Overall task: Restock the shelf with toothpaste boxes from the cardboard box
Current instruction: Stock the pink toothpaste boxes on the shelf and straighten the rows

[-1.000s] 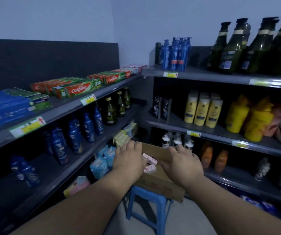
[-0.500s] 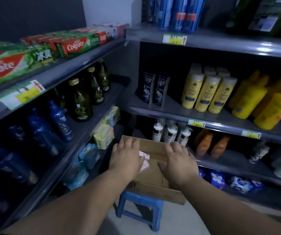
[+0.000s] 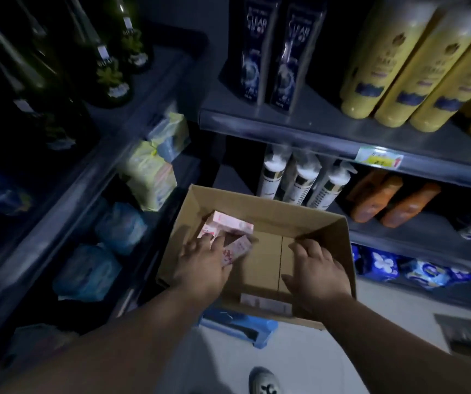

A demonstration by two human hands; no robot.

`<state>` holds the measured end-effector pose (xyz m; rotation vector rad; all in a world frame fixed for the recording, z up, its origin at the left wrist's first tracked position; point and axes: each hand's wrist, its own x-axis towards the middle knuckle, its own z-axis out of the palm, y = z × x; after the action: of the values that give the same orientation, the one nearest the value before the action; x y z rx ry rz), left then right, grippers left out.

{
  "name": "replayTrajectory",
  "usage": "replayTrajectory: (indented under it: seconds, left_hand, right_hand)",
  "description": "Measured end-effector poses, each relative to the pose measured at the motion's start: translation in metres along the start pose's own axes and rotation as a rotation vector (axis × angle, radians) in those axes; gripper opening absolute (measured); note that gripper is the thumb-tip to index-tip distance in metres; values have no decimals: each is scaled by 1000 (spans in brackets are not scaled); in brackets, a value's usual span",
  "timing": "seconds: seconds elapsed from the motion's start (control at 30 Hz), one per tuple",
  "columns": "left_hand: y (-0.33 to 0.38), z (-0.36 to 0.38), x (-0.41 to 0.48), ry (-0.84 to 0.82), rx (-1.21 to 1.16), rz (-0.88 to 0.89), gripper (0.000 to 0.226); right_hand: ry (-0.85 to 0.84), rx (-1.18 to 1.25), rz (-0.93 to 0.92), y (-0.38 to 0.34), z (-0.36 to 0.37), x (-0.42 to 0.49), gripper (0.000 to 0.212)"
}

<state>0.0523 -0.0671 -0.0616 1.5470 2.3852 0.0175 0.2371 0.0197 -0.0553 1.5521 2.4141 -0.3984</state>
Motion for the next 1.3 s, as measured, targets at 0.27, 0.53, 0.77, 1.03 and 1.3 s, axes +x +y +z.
replayTrajectory:
  seconds: [0.27, 0.53, 0.77, 1.03, 1.3]
  left_hand:
    - [11, 75, 57, -1, -23, -18, 53]
    - [6, 116, 78, -35, 13, -49, 68]
    - [14, 124, 77, -99, 66, -60, 54]
    - [20, 135, 86, -178, 39, -64, 56]
    - [19, 179, 134, -215, -96, -111, 54]
  right_hand:
    - [-260, -48, -204, 27, 85, 69, 88]
    - [-462, -171, -368, 36, 144, 96, 92]
    - [-510, -63, -382, 38, 156, 112, 68]
    - [-373, -73, -303, 57, 152, 118, 60]
    - [-302, 180, -171, 58, 164, 129, 63]
